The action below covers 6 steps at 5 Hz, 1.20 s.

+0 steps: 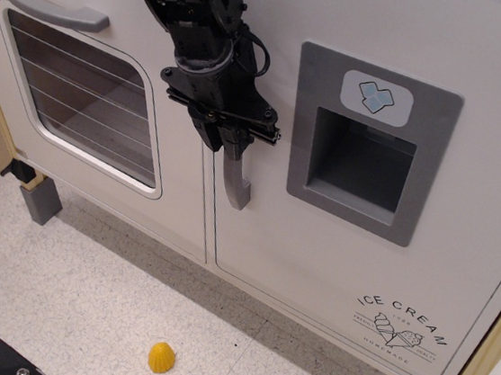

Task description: Open fridge

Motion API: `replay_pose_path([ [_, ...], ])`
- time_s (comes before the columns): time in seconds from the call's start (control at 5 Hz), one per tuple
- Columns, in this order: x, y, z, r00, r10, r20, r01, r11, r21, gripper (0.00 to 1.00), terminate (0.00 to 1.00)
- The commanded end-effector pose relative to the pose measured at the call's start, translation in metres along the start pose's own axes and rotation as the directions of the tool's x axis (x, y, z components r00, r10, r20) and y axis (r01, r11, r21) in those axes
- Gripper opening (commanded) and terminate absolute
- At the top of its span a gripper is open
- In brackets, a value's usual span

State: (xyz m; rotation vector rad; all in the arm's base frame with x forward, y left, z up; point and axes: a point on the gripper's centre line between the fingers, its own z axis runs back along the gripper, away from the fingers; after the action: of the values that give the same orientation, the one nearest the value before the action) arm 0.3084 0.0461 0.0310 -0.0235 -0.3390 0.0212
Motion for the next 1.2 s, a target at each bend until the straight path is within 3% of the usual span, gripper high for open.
replay_pose_path([
  [0.0,-0.009,0.002,0.014,0.999,-0.039,0.024,0.038,0.999,0.008,0.0,0.0],
  [0.4,-0.047,0.002,0.03,0.998,-0.05,-0.033,0.049,0.998,-0.025,0.0,0.0],
  [0.6,-0.073,0.001,0.05,0.995,-0.026,-0.1,0.02,0.998,-0.062,1.0,0.0],
  [0.8,-0.09,0.009,0.075,0.986,-0.032,-0.162,0.014,0.993,-0.114,1.0,0.0],
  [1.0,-0.094,0.026,0.098,0.984,0.025,-0.175,-0.046,0.992,-0.115,1.0,0.0],
])
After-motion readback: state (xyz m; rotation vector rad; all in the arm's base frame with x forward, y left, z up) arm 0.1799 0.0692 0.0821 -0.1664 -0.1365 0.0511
